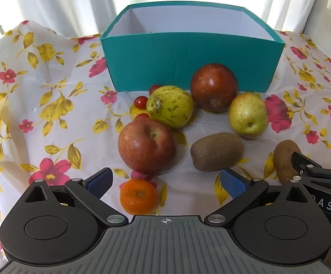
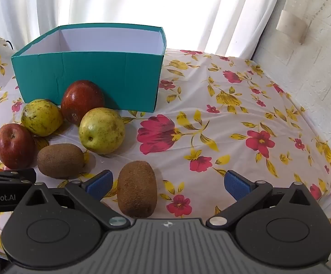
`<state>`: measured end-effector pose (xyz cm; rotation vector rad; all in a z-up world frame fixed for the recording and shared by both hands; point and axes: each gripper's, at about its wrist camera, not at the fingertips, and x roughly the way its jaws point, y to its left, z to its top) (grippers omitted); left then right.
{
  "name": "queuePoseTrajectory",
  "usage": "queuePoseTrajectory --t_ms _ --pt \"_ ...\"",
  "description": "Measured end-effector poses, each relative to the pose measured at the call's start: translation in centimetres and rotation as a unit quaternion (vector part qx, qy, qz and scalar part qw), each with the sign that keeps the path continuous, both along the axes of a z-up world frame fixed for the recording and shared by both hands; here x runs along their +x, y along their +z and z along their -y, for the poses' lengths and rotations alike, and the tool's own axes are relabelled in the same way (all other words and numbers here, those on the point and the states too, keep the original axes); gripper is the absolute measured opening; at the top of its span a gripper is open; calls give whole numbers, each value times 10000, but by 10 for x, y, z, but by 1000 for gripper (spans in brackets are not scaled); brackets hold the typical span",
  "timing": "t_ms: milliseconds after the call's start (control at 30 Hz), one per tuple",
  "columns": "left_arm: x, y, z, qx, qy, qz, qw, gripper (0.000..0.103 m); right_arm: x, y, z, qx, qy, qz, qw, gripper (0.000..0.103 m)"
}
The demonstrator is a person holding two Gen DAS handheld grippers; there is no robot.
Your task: Organize fruits
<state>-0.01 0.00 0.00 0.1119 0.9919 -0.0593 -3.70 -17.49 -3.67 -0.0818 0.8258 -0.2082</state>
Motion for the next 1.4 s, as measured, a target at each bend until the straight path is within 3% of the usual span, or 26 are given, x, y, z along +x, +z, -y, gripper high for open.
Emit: queuePoseTrajectory --t_ms 1033,1233,1400 --pt "-1 2 -1 156 -19 182 9997 103 2 -2 0 2 41 4 10000 103" --pt "-1 2 1 -147 -21 -83 9999 103 1 -2 2 25 34 -3 10000 103" --pt "-1 4 0 -213 16 -71 9997 103 0 -1 3 37 66 13 10000 103"
